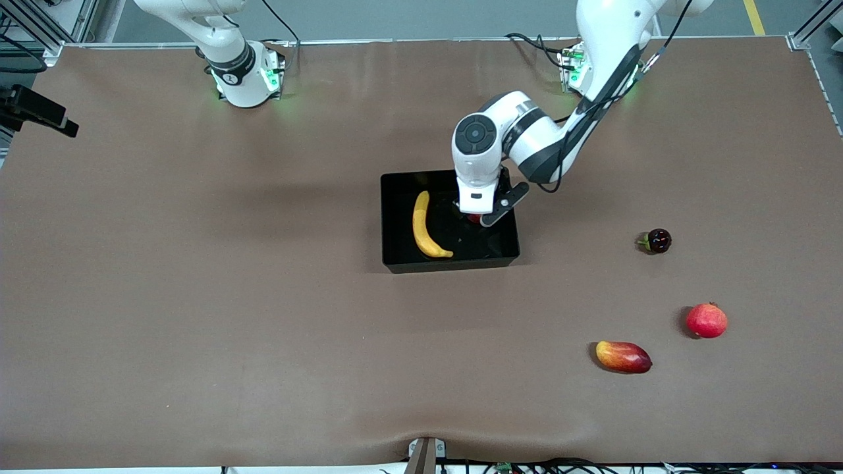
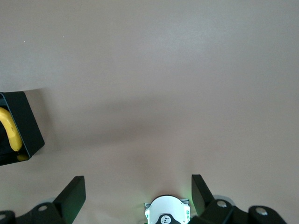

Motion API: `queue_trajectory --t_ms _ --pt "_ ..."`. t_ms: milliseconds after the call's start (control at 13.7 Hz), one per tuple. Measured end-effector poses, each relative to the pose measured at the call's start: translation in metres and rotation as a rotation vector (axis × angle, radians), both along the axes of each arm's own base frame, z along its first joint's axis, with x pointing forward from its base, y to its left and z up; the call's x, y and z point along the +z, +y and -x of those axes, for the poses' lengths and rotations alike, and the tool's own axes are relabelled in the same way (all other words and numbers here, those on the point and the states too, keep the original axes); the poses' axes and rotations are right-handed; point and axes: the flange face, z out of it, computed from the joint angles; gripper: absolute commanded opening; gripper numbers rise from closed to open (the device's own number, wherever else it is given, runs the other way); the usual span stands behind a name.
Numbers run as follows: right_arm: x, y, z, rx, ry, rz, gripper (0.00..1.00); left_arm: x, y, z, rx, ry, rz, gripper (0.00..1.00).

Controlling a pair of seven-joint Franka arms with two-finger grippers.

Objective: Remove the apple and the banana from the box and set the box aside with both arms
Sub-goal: 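Lower the left gripper into the tray and grasp the red-yellow apple, then lift the apple out of the tray toward the loose fruits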

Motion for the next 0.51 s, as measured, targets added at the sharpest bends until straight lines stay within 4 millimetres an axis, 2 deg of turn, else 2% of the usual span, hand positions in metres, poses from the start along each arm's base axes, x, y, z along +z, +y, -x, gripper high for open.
queue_trajectory --t_ms 291,364,437,510 --pt "-0.002 -0.006 -0.001 -0.013 0.004 0.000 1.00 -0.025 0.000 0.000 0.037 0.005 -0.001 1.00" --pt "-0.002 -0.007 -0.001 -0.013 0.005 0.000 1.00 -0.030 -0.001 0.000 0.047 0.001 0.001 0.75" --pt "-0.003 -0.007 -0.001 -0.013 0.008 0.000 1.00 -0.034 -0.001 0.000 0.055 -0.001 0.001 0.35" --pt "-0.004 -0.007 -0.002 -0.013 0.010 0.000 1.00 -0.037 0.000 0.000 0.057 0.001 0.001 0.03"
